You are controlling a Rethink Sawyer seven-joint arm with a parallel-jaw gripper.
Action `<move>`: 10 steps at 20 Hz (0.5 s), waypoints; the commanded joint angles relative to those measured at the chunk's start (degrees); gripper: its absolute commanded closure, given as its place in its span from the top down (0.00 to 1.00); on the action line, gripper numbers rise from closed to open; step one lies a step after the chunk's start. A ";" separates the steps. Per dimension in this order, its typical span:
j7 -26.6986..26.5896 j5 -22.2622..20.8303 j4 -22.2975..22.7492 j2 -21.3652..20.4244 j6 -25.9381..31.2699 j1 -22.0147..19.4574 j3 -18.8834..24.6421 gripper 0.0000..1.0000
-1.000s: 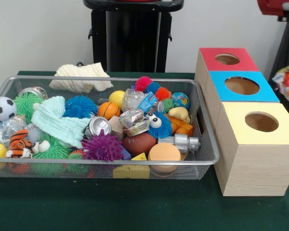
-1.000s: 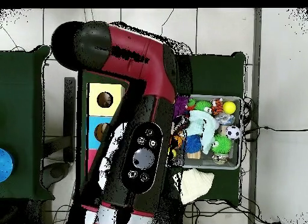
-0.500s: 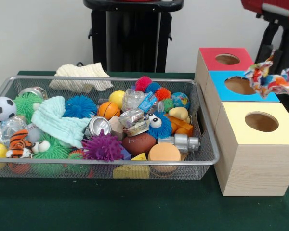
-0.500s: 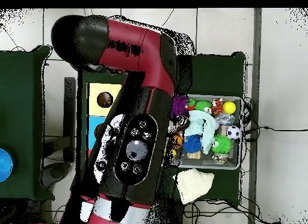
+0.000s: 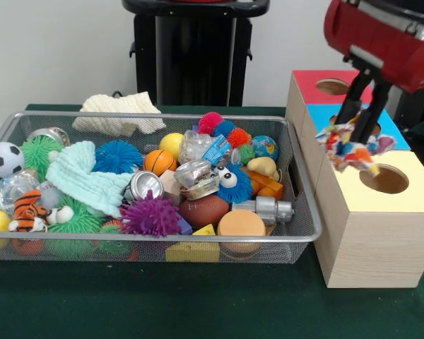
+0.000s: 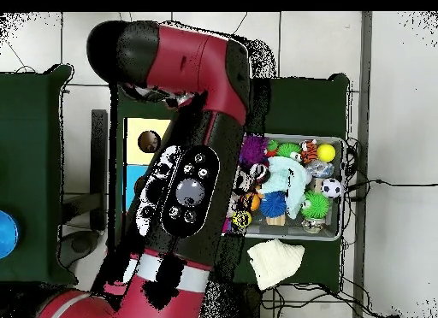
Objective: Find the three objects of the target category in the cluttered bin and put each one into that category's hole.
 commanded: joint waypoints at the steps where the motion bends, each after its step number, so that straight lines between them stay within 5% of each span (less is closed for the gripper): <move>1: 23.01 1.60 -4.28 5.13 13.55 -2.75 -1.49 0.00; 10: 30.54 4.93 -13.50 8.98 18.85 -2.78 -2.74 0.00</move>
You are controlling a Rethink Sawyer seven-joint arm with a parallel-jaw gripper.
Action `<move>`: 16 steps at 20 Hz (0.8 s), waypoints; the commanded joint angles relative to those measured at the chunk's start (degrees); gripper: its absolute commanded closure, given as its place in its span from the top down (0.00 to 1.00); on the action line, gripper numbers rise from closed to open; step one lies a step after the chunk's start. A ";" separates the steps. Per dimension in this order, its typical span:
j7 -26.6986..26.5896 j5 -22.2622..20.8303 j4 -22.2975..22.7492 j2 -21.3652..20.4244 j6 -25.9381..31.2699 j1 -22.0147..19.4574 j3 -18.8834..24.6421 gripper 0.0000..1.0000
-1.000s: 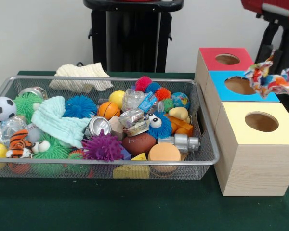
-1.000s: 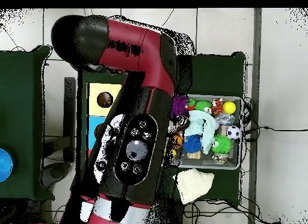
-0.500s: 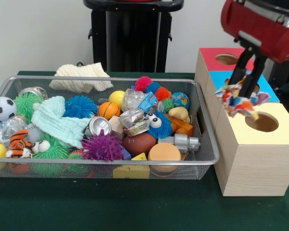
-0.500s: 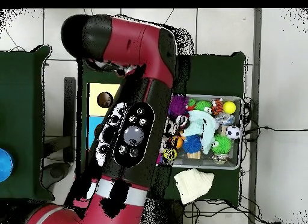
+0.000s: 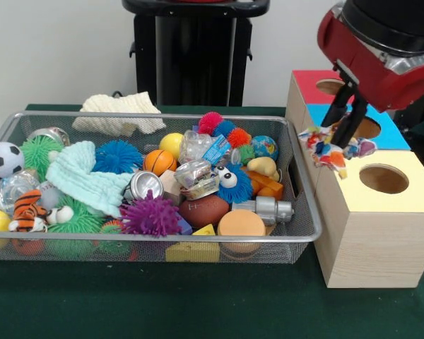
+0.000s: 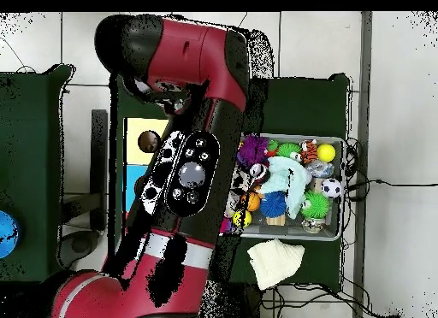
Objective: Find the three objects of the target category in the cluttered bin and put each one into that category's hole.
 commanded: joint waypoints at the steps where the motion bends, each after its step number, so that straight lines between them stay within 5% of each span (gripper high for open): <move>1: 21.31 4.44 -7.99 4.37 8.37 -1.29 -0.37 0.00; 10: 23.69 8.25 -13.79 5.67 11.57 -1.94 -3.62 0.00; 16: 9.91 4.21 -6.74 6.83 -2.58 -4.79 3.61 0.00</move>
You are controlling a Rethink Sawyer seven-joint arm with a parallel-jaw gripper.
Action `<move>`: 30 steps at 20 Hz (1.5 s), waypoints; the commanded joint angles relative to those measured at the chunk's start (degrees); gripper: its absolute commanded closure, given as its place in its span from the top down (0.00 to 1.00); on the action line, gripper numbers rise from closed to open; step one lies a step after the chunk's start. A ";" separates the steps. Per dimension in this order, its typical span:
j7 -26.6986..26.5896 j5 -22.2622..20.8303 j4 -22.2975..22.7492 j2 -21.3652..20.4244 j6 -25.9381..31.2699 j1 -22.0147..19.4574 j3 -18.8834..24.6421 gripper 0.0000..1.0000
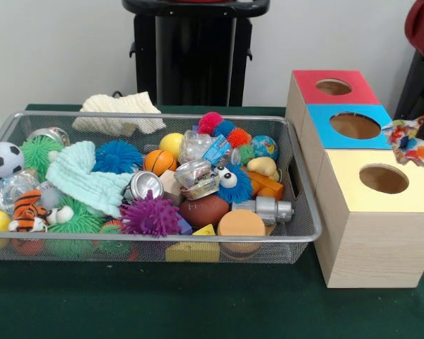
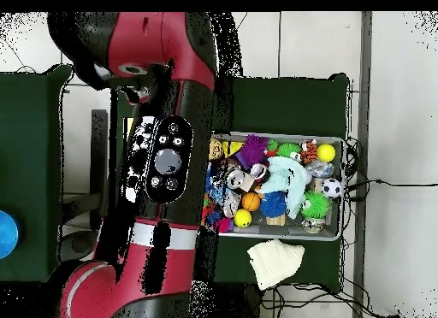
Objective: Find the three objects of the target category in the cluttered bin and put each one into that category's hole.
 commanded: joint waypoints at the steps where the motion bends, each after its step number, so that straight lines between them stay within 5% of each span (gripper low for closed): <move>1: 0.21 -2.99 5.58 2.70 -9.98 -4.95 6.34 0.00; 8: -1.48 -4.68 6.31 2.59 -11.68 -5.46 6.75 0.00; 23: 10.56 -2.37 5.09 2.58 -5.35 -1.46 4.87 0.00; 30: 8.26 -3.32 7.83 1.79 -8.02 -1.21 6.16 0.00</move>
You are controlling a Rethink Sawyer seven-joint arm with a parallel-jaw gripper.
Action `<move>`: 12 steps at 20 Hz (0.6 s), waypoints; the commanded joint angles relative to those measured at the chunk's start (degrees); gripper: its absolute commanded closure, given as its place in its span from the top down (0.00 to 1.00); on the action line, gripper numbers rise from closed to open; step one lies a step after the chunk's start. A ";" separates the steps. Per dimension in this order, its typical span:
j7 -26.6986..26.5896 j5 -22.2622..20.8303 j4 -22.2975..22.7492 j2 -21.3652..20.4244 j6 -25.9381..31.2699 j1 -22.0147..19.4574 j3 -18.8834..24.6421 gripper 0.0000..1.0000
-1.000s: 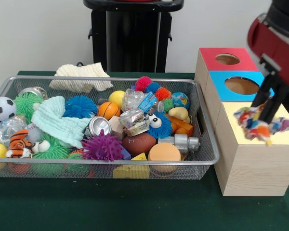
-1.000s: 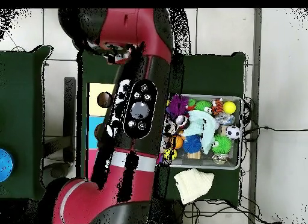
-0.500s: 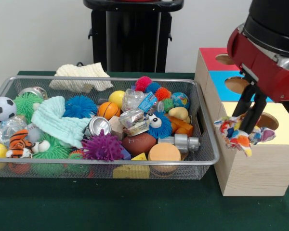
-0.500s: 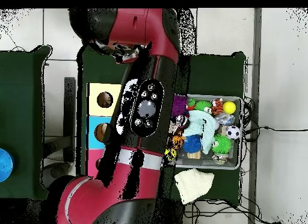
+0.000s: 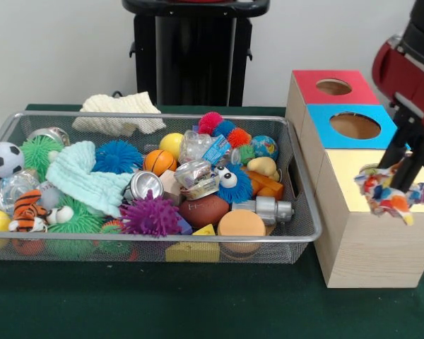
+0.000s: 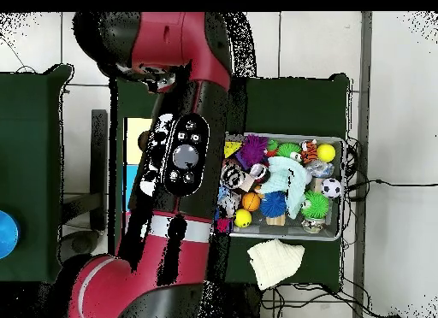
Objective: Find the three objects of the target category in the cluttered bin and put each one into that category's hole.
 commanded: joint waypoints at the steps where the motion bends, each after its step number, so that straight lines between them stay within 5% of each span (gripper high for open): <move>1: 7.03 -1.26 8.76 0.09 1.29 0.15 4.94 0.00; 7: 0.39 -4.89 22.27 -5.99 -8.99 1.52 8.03 0.00; 12: -2.79 -6.51 27.96 -8.50 -13.54 1.19 9.58 0.00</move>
